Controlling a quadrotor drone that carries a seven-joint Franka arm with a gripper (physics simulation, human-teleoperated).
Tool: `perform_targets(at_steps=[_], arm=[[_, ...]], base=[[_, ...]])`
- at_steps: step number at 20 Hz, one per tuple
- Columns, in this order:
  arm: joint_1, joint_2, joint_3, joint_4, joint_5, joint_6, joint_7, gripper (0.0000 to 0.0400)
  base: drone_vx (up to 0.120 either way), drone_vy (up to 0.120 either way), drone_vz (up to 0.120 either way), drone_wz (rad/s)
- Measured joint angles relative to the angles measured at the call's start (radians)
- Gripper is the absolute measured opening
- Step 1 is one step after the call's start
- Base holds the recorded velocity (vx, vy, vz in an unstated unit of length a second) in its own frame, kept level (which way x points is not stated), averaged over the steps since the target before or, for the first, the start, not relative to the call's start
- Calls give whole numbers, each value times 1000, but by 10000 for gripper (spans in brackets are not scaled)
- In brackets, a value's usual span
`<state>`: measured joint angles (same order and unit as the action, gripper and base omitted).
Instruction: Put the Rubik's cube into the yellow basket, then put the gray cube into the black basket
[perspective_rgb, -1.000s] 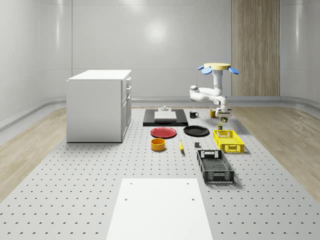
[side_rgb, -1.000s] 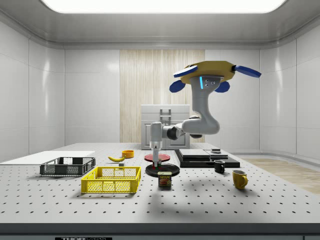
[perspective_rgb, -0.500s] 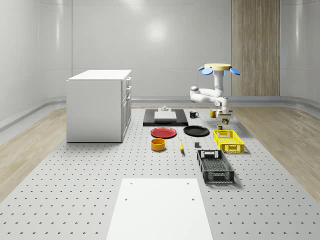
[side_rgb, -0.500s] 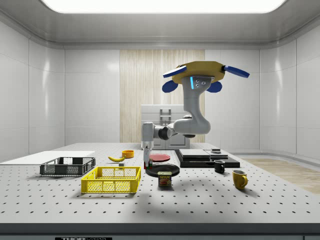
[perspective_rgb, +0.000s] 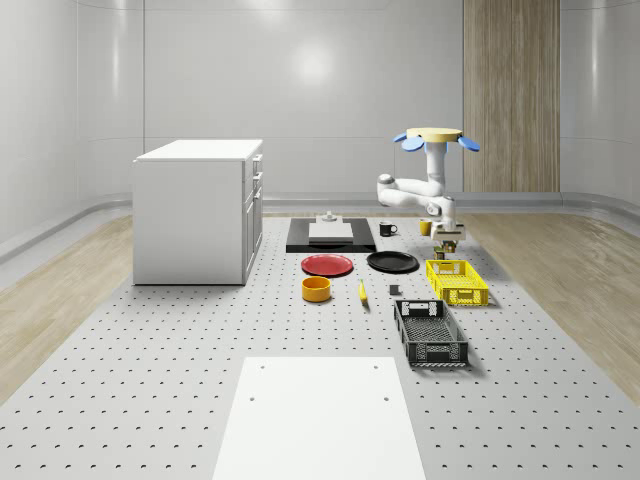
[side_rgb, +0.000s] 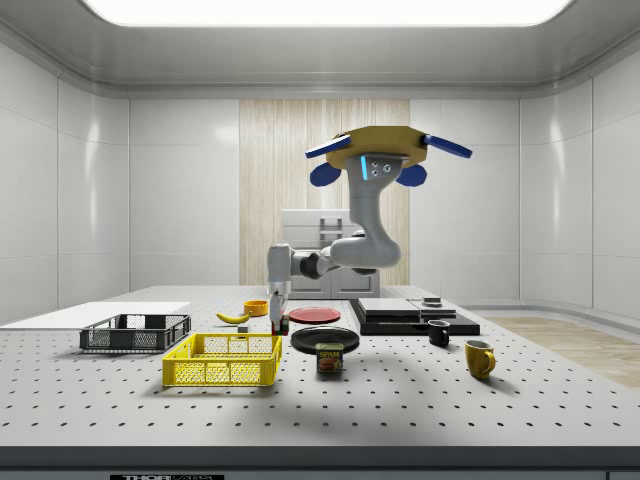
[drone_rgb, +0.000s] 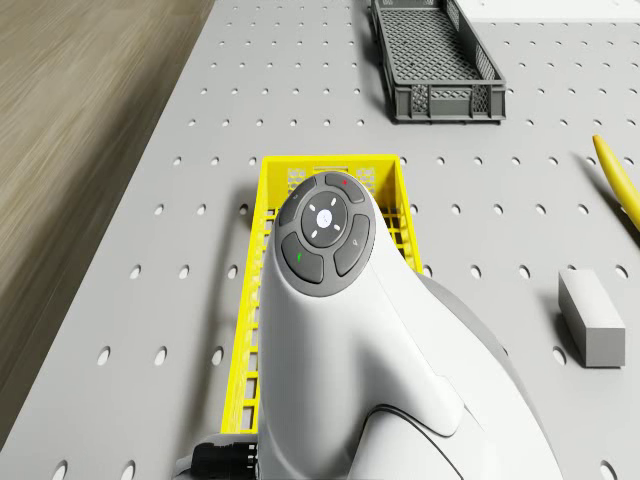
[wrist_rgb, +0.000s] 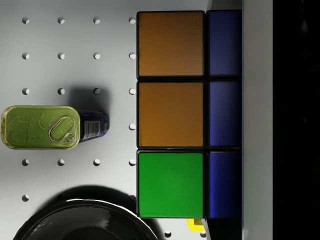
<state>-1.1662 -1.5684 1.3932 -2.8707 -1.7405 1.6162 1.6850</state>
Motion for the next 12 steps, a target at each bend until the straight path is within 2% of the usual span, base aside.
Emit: perform_targets(at_steps=[12], arm=[[-1,-4,1,0,2,4,1,325]], base=[[120,0,0,0]])
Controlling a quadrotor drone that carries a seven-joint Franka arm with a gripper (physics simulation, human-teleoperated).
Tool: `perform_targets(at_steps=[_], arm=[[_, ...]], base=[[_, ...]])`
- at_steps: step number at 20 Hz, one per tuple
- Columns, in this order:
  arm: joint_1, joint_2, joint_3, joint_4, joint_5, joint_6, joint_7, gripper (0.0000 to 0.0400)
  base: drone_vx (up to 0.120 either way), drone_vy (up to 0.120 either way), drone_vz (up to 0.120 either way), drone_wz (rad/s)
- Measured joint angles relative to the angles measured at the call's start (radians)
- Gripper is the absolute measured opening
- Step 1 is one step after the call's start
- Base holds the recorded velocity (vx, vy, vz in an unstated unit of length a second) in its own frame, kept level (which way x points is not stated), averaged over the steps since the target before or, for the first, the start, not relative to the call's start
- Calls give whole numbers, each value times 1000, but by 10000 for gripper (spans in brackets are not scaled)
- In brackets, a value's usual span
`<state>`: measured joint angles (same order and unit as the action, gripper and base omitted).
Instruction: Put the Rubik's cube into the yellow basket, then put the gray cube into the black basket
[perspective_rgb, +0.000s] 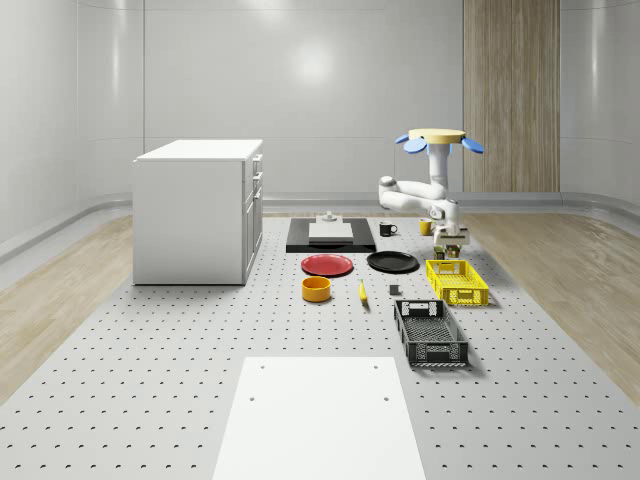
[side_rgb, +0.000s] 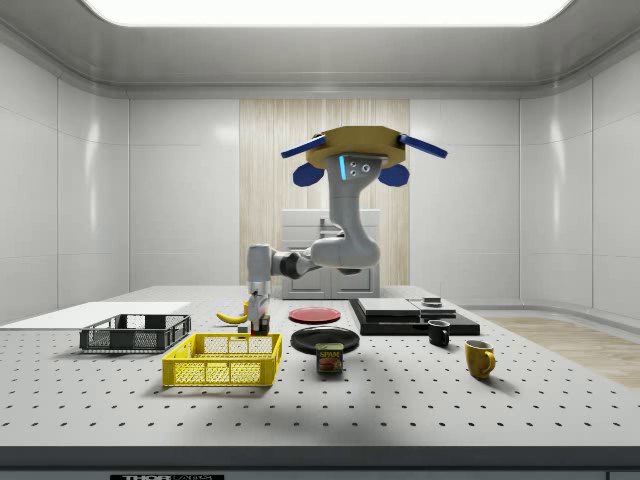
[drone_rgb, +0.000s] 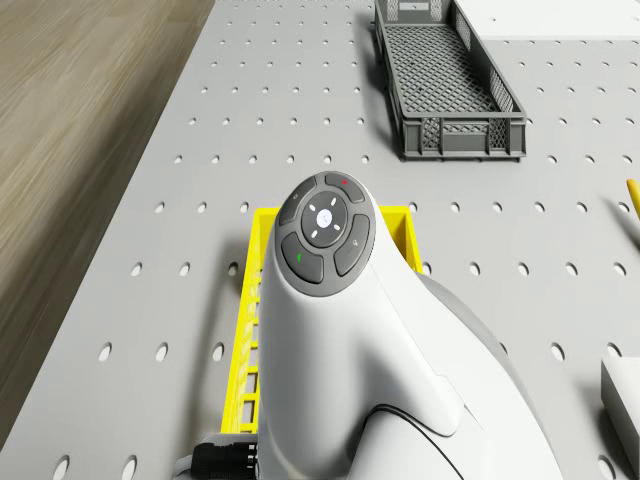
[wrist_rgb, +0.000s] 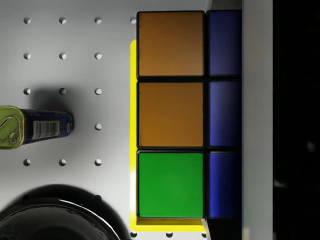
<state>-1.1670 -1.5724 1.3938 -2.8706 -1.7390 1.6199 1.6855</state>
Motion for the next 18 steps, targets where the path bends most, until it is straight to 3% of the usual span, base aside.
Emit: perform_targets(at_steps=[4,6,11,15,18], arm=[[0,-1,0,0,0,1,0,325],[0,-2,0,0,1,2,0,325],[-1,-3,0,0,1,3,0,325],[-1,-4,-1,0,0,4,1,325],[-4,-5,-24,4,-22,12,1,325]], base=[[120,-110,0,0],[80,0,0,0],[0,0,-8,0],[0,0,-110,0],[0,0,0,0]])
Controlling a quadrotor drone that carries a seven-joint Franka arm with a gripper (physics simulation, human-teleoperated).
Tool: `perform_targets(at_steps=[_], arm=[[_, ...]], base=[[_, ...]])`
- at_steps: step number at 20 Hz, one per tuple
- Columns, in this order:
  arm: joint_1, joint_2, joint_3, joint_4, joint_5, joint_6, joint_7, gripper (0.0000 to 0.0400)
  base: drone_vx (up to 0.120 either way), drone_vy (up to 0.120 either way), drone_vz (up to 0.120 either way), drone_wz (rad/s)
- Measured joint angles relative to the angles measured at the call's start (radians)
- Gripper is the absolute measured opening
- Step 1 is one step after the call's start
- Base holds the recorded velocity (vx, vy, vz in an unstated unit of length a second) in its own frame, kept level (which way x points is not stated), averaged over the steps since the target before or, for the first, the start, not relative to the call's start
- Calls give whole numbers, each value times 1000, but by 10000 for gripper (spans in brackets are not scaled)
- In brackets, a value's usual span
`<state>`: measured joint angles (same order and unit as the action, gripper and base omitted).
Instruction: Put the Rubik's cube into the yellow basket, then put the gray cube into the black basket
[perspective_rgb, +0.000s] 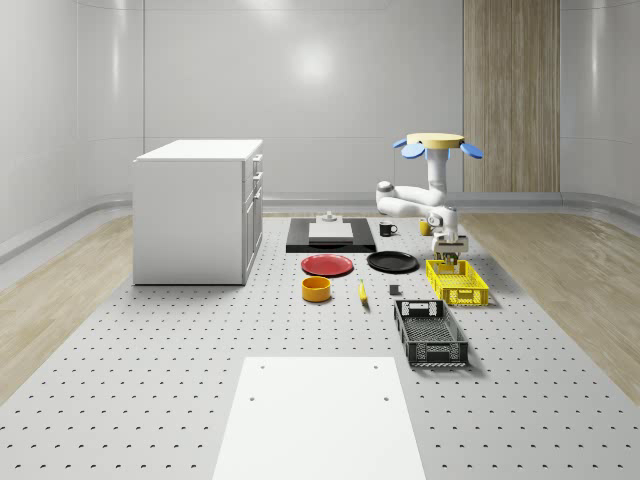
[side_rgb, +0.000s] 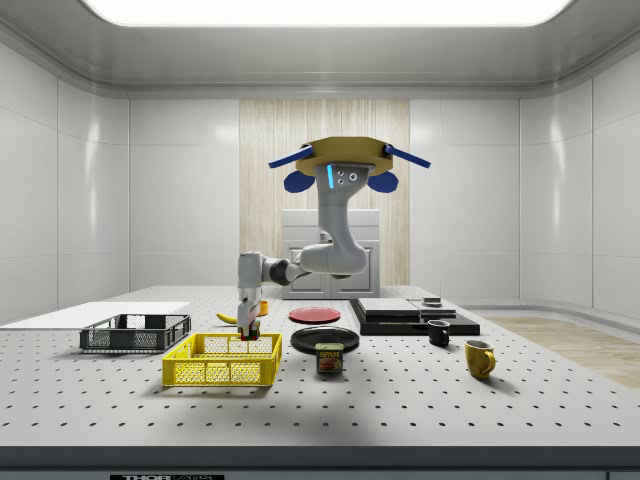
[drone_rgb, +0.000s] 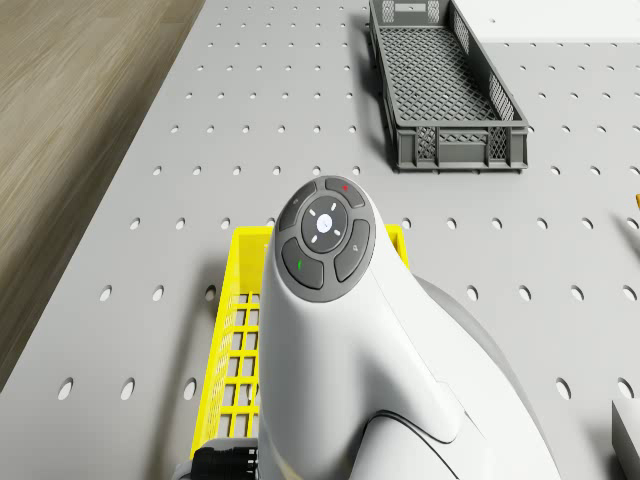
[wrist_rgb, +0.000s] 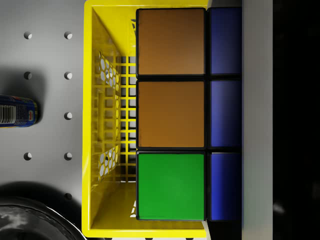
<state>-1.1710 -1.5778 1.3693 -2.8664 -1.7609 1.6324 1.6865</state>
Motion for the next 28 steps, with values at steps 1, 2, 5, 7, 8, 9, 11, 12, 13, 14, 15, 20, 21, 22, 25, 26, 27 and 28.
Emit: perform_targets(at_steps=[1,2,5,7,8,9,11,12,13,14,15,20,21,22,25,26,27,28], arm=[[-2,-1,-12,2,-11,4,0,325],[-4,-1,-25,5,-24,9,0,325],[-11,-2,-71,15,-67,24,1,325],[-17,-1,-104,23,-98,35,2,325],[-20,0,-121,28,-114,41,2,325],[-24,0,-138,33,-130,46,2,325],[-31,3,-168,43,-159,56,3,325],[-34,4,-182,48,-172,60,3,325],[-37,6,-196,53,-186,65,3,325],[-40,8,-210,58,-199,69,3,325],[-43,10,-223,63,-212,73,3,325],[-52,21,-264,80,-252,82,2,331],[-52,24,-268,82,-257,82,1,346],[-52,26,-272,84,-261,82,1,358],[-49,31,-272,83,-263,76,-1,380],[-46,32,-266,80,-258,72,-2,385],[-43,33,-259,76,-251,67,-3,388],[-40,34,-249,72,-243,61,-4,391]], base=[[0,0,0,0],[0,0,0,0],[0,0,0,0],[0,0,0,0],[0,0,0,0],[0,0,0,0],[0,0,0,0],[0,0,0,0],[0,0,0,0],[0,0,0,0],[0,0,0,0],[0,0,0,0],[0,0,0,0],[0,0,0,0],[0,0,0,0],[0,0,0,0],[0,0,0,0],[0,0,0,0]])
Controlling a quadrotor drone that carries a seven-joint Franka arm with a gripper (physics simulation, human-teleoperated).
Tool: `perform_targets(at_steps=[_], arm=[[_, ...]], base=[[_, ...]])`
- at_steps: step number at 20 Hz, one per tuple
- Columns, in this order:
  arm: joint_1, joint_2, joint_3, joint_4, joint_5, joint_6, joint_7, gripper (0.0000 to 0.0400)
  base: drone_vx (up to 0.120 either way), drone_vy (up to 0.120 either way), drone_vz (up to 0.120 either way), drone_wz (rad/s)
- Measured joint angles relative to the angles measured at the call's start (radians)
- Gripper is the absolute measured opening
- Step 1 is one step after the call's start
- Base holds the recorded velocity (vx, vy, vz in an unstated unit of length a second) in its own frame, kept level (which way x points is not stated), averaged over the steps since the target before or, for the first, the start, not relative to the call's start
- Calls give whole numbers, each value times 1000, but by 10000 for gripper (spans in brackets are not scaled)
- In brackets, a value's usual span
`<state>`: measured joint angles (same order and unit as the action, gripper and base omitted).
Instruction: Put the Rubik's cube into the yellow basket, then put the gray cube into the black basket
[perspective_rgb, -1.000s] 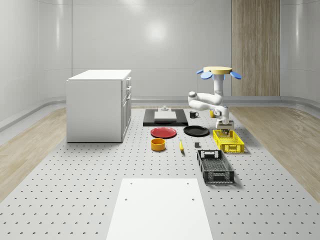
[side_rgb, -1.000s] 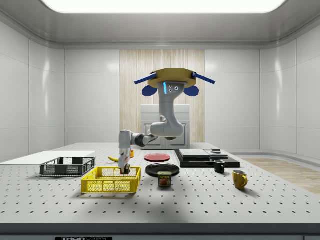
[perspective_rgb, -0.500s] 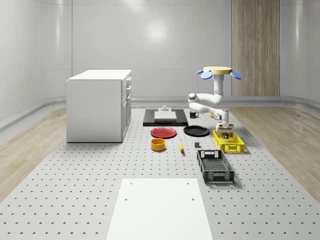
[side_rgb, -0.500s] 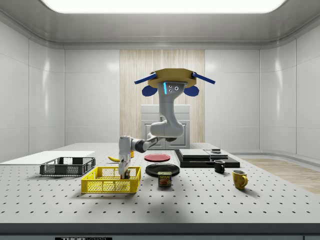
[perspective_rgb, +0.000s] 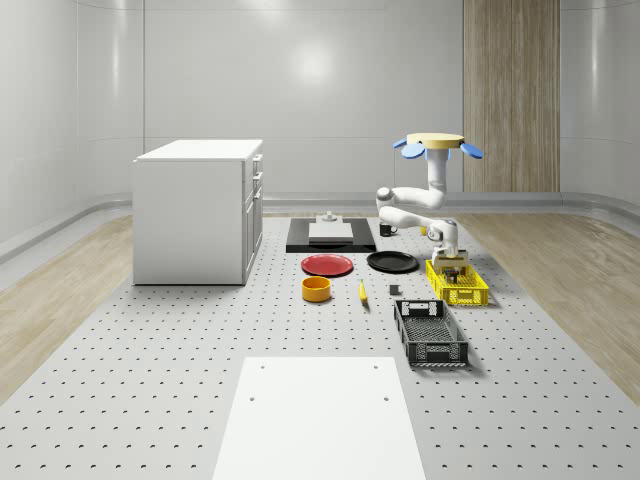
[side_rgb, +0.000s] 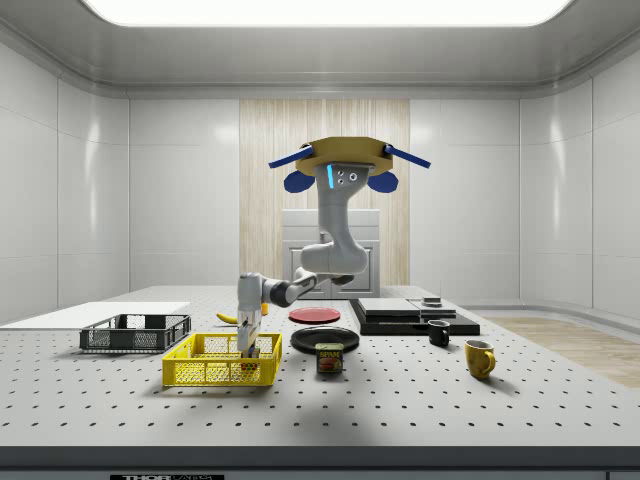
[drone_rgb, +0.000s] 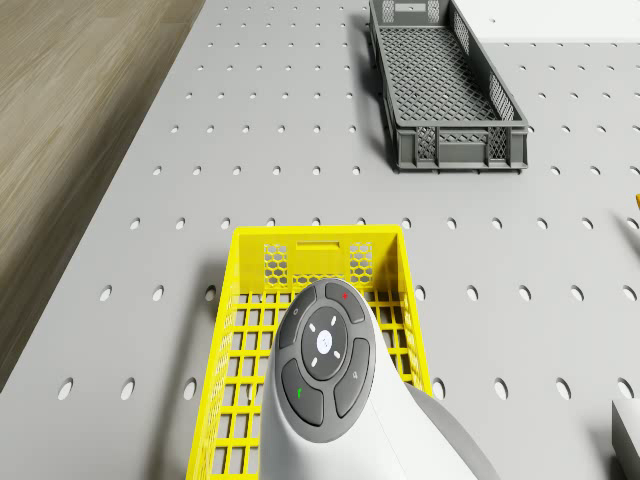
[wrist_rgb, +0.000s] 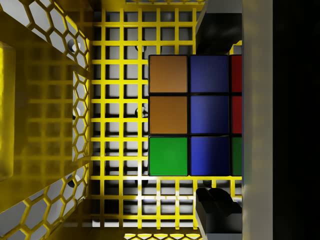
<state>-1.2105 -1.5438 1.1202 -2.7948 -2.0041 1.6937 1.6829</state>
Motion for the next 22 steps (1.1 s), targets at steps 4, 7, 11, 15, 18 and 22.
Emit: perform_targets(at_steps=[4,7,11,15,18,22], arm=[[16,2,49,-21,44,-26,-3,397],[24,4,82,-33,74,-41,-4,398],[30,6,107,-41,97,-53,-5,399],[33,8,118,-45,107,-59,-5,400],[34,9,122,-46,110,-61,-5,400],[34,10,124,-47,112,-63,-5,400]], base=[[0,0,0,0],[0,0,120,0],[0,0,120,0],[0,-100,60,0],[0,-120,0,0],[0,-120,0,0]])
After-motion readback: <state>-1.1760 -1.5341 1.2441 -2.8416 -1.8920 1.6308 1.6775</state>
